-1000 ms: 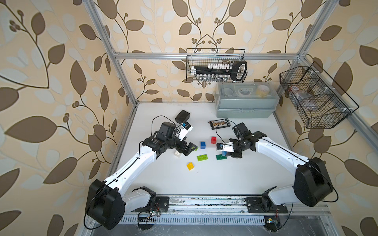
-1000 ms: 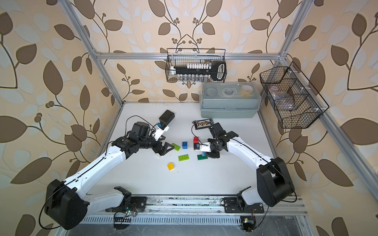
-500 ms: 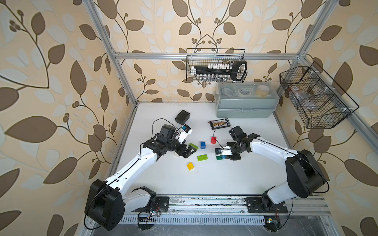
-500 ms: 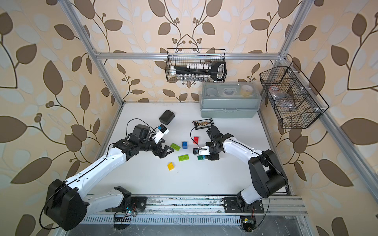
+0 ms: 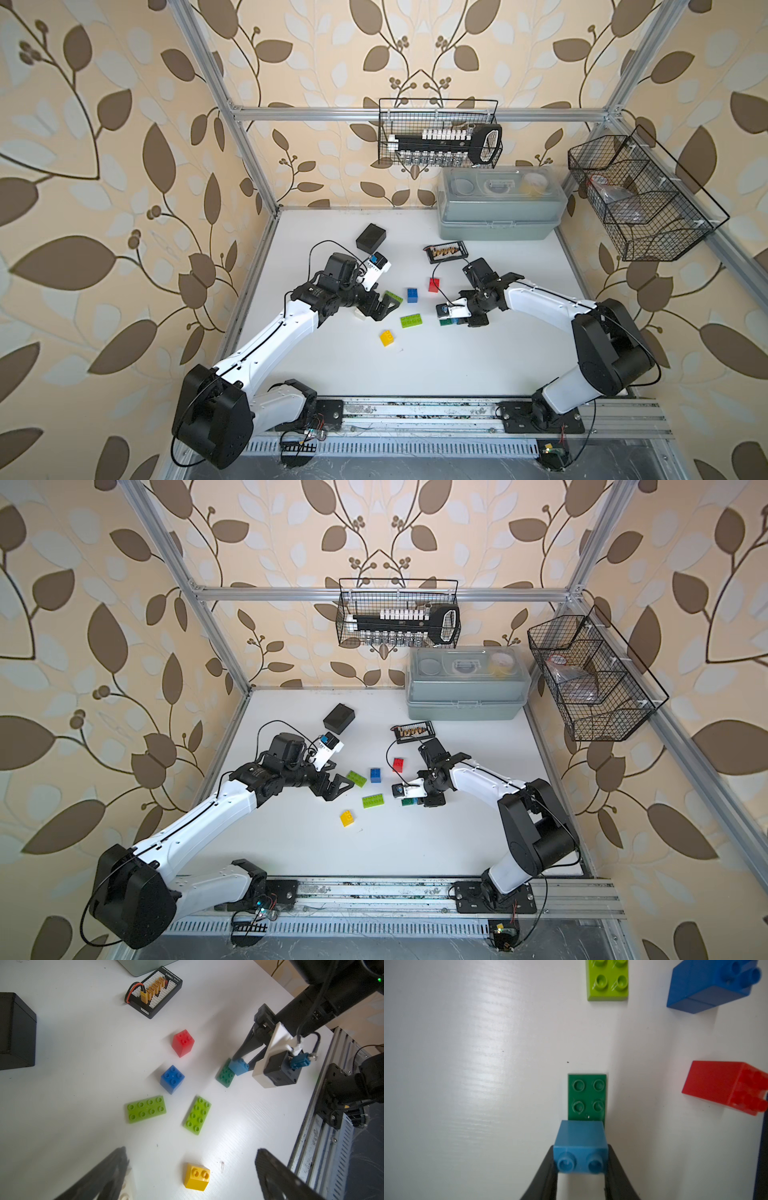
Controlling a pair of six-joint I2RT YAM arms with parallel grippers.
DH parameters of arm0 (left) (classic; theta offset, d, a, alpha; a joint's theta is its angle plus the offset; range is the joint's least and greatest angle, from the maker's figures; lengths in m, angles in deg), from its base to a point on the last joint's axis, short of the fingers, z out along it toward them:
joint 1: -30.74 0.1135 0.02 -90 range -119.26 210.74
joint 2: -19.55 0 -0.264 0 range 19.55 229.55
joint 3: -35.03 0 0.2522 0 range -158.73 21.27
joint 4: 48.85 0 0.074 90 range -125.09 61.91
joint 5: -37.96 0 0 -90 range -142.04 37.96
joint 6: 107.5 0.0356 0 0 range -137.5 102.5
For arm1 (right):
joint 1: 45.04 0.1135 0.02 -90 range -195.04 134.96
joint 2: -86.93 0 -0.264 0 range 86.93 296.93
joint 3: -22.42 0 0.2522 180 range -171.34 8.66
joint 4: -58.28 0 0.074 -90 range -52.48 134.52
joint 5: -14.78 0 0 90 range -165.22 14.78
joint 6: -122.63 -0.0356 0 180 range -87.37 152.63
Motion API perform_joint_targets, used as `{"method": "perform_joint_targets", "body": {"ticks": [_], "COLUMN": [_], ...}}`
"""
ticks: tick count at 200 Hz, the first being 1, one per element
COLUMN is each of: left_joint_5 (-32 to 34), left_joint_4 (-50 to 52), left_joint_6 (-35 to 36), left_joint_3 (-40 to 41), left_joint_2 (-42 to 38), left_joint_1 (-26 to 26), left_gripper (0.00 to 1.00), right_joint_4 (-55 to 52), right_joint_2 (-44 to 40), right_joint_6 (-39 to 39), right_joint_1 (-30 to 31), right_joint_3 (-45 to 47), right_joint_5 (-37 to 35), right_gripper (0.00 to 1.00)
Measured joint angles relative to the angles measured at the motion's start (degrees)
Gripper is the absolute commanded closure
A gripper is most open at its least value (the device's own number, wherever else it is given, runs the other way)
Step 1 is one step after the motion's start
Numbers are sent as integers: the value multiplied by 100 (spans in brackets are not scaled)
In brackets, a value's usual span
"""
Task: Assemble a fork with lego
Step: Assemble the lego brick with the lego brick.
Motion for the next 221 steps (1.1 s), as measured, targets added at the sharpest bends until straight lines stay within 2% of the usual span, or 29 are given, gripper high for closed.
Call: {"method": "perform_joint_targets", "body": {"ticks": [145, 221], "left_joint_5": [0, -13], "left_joint_4": [4, 4], "left_joint_6": [144, 166], "left_joint_3": [-2, -2], "left_joint_2": [7, 24], "left_joint_1": [0, 0], "left_gripper": [1, 1], "right_joint_4": [278, 393], "right_joint_2": [313, 337], "right_joint_6": [-9, -697], "right_joint_1": [-2, -13], "right_joint_3": [-201, -190], "right_joint_5": [26, -15], "right_gripper": [100, 100]}}
